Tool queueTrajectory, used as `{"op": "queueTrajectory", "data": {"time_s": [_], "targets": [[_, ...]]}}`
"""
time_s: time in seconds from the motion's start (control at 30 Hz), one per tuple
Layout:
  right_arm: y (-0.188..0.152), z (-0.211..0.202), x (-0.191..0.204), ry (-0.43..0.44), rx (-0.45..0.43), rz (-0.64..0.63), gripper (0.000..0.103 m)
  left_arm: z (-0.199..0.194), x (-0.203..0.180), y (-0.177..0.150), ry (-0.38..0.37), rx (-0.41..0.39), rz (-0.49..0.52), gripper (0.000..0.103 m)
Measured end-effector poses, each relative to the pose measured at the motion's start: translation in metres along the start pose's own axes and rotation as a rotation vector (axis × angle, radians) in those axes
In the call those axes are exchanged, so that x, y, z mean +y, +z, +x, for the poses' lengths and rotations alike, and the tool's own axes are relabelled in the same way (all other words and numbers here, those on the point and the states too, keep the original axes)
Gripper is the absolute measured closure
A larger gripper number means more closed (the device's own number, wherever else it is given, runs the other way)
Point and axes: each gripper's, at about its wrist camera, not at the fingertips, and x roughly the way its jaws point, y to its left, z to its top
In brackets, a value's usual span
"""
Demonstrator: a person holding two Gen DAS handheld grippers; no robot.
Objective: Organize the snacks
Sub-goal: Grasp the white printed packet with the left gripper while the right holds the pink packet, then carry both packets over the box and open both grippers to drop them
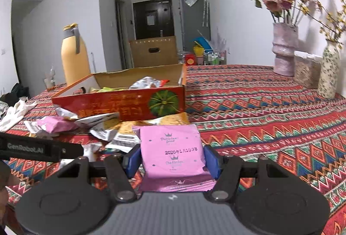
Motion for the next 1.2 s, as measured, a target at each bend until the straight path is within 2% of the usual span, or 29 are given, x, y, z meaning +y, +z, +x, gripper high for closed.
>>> {"op": "queueTrajectory", "data": {"time_s": [0.27,0.37,0.43,0.5,0.57,0.6,0.7,0.9,1.2], "targets": [[-0.006,0.003,-0.012,0.005,0.006,0.036,0.043,0.018,-0.017,0.002,0.068,0.028,-0.010,0.002],[-0.008,0.005,-0.012,0.014,0.009,0.041,0.043,0.022,-0.019,0.001,0.071,0.047,-0.014,0.014],[-0.009,0.006,-0.012,0.019,0.011,0.044,0.043,0.024,-0.021,0.000,0.076,0.059,-0.011,0.030],[-0.010,0.006,-0.011,0.023,0.013,0.044,0.043,0.025,-0.024,-0.001,0.094,0.058,0.001,0.035],[-0.010,0.006,-0.010,0.026,0.013,0.044,0.043,0.024,-0.026,-0.002,0.104,0.056,0.010,0.044],[-0.010,0.006,-0.010,0.026,0.013,0.044,0.043,0.023,-0.027,-0.003,0.104,0.054,0.020,0.055],[-0.010,0.004,-0.008,0.027,0.010,0.040,0.043,0.020,-0.029,-0.004,0.087,0.050,0.037,0.061],[-0.007,-0.001,-0.003,0.023,-0.001,0.032,0.043,0.011,-0.027,-0.005,0.067,0.032,0.044,0.061],[0.008,-0.009,0.011,0.021,-0.036,0.015,0.043,-0.017,-0.019,0.006,0.042,-0.044,0.039,0.061]]}}
